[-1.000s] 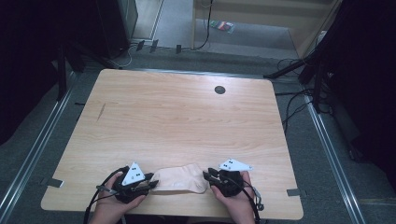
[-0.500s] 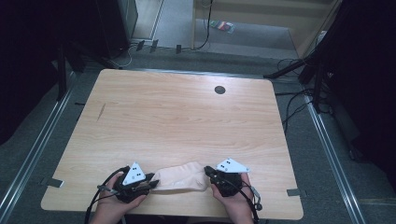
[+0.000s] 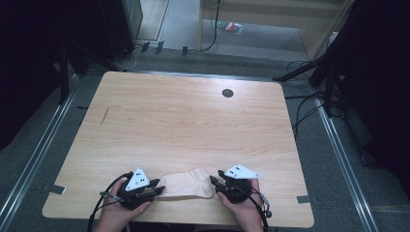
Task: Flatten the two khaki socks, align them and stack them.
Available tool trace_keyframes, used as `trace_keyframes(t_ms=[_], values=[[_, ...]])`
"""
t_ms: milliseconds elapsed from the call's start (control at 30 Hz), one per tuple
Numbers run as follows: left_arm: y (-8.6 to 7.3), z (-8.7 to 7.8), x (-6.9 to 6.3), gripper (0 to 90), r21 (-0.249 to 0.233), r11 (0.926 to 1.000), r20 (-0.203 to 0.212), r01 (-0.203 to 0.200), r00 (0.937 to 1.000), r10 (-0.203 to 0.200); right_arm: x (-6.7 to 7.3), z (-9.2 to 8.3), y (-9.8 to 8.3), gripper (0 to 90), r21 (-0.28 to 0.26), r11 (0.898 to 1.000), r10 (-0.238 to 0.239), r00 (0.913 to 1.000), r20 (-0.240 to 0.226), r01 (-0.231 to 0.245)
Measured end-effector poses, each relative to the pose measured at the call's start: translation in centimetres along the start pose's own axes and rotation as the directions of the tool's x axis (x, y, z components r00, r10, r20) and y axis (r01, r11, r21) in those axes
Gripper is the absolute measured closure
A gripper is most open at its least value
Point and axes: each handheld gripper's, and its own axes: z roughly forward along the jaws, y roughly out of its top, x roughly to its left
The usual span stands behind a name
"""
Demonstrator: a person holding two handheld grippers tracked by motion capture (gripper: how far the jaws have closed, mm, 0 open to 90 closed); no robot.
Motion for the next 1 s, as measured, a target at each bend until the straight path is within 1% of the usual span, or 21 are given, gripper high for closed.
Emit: trace_keyframes(t_ms=[100, 133, 167, 200, 233, 267, 300, 333, 367, 400, 433, 467, 500, 567, 600, 633, 700, 767, 800, 900, 1000], values=[[0.0, 0.0, 0.2, 55.7, -0.009, 0.9999, 0.001, 0.012, 0.9999, -0.012, -0.5, -0.3, 0.1, 43.4, -0.064, 0.998, 0.019, 0.9998, 0.005, -0.019], [-0.1, -0.1, 0.4, 55.7, -0.018, 0.9997, 0.007, 0.019, 0.9998, -0.018, -0.5, -0.3, 0.1, 43.4, -0.064, 0.998, 0.019, 0.9998, 0.005, -0.019], [-0.1, -0.2, 0.5, 49.0, -0.032, 0.9991, 0.015, 0.029, 0.9995, -0.029, -0.9, -0.5, 0.1, 37.3, -0.101, 0.994, 0.040, 0.9992, 0.011, -0.038], [-0.1, -0.3, 0.6, 49.0, -0.054, 0.9978, 0.026, 0.039, 0.9990, -0.037, -0.9, -0.5, 0.1, 37.3, -0.101, 0.994, 0.040, 0.9992, 0.011, -0.038], [-0.1, -0.5, 0.9, 43.9, -0.084, 0.9950, 0.042, 0.053, 0.9979, -0.050, -1.3, -0.8, 0.2, 32.2, -0.132, 0.990, 0.047, 0.9989, 0.007, -0.045], [-0.1, -0.7, 1.0, 40.5, -0.102, 0.9928, 0.048, 0.062, 0.9972, -0.058, -1.4, -0.9, 0.2, 30.7, -0.140, 0.989, 0.049, 0.9988, 0.007, -0.047], [-0.1, -1.0, 1.3, 37.2, -0.139, 0.9868, 0.052, 0.083, 0.9957, -0.076, -1.5, -1.0, 0.2, 29.1, -0.155, 0.987, 0.046, 0.9989, 0.012, -0.044], [-0.1, -1.0, 1.3, 34.8, -0.139, 0.9868, 0.052, 0.083, 0.9957, -0.076, -1.7, -1.1, 0.2, 27.1, -0.170, 0.984, 0.048, 0.9987, 0.017, -0.044], [-0.1, -1.2, 1.5, 34.8, -0.157, 0.9831, 0.051, 0.095, 0.9948, -0.088, -1.7, -1.1, 0.2, 27.1, -0.170, 0.984, 0.048, 0.9987, 0.017, -0.044], [0.0, -1.4, 1.7, 31.5, -0.167, 0.9805, 0.048, 0.103, 0.9942, -0.097, -1.8, -1.2, 0.2, 25.9, -0.177, 0.983, 0.053, 0.9984, 0.020, -0.049], [0.0, -1.8, 2.0, 21.7, -0.187, 0.9745, 0.017, 0.124, 0.9923, -0.123, -2.1, -1.4, 0.3, 22.6, -0.190, 0.980, 0.061, 0.9978, 0.027, -0.055], [0.0, -1.8, 2.0, 17.9, -0.187, 0.9745, 0.017, 0.124, 0.9923, -0.123, -2.2, -1.5, 0.3, 20.3, -0.190, 0.980, 0.071, 0.9970, 0.030, -0.064], [0.0, -2.0, 2.2, 15.8, -0.199, 0.9710, 0.009, 0.133, 0.9909, -0.134, -2.4, -1.6, 0.3, 18.3, -0.188, 0.980, 0.077, 0.9964, 0.035, -0.069], [-0.1, -2.4, 2.8, 14.7, -0.219, 0.9647, -0.001, 0.147, 0.9885, -0.151, -2.7, -1.7, 0.3, 16.6, -0.187, 0.980, 0.082, 0.9959, 0.040, -0.073], [-0.1, -2.7, 3.1, 13.8, -0.229, 0.9616, -0.007, 0.151, 0.9876, -0.157, -2.8, -1.8, 0.3, 15.1, -0.187, 0.978, 0.098, 0.9944, 0.040, -0.089], [-0.3, -3.1, 3.6, 13.0, -0.250, 0.9552, -0.020, 0.159, 0.9854, -0.169, -3.3, -2.0, 0.3, 14.3, -0.196, 0.975, 0.119, 0.9921, 0.041, -0.109], [-0.4, -3.3, 4.0, 12.9, -0.253, 0.9539, -0.021, 0.161, 0.9848, -0.172, -3.6, -2.1, 0.3, 13.4, -0.200, 0.974, 0.120, 0.9918, 0.043, -0.109], [-0.7, -3.8, 4.8, 12.1, -0.265, 0.9461, -0.021, 0.186, 0.9798, -0.199, -4.1, -2.5, 0.3, 13.2, -0.207, 0.971, 0.133, 0.9889, 0.066, -0.117], [-0.7, -3.8, 4.8, 11.7, -0.265, 0.9461, -0.021, 0.186, 0.9798, -0.199, -4.1, -2.5, 0.3, 13.2, -0.207, 0.971, 0.133, 0.9889, 0.066, -0.117], [-0.9, -4.3, 5.5, 11.1, -0.281, 0.9412, -0.042, 0.188, 0.9774, -0.207, -5.1, -3.0, 0.0, 13.2, -0.215, 0.965, 0.168, 0.9828, 0.077, -0.148], [-1.1, -4.6, 6.2, 11.0, -0.281, 0.9390, -0.060, 0.198, 0.9730, -0.223, -5.5, -3.2, 0.0, 13.2, -0.218, 0.963, 0.179, 0.9804, 0.083, -0.157]])
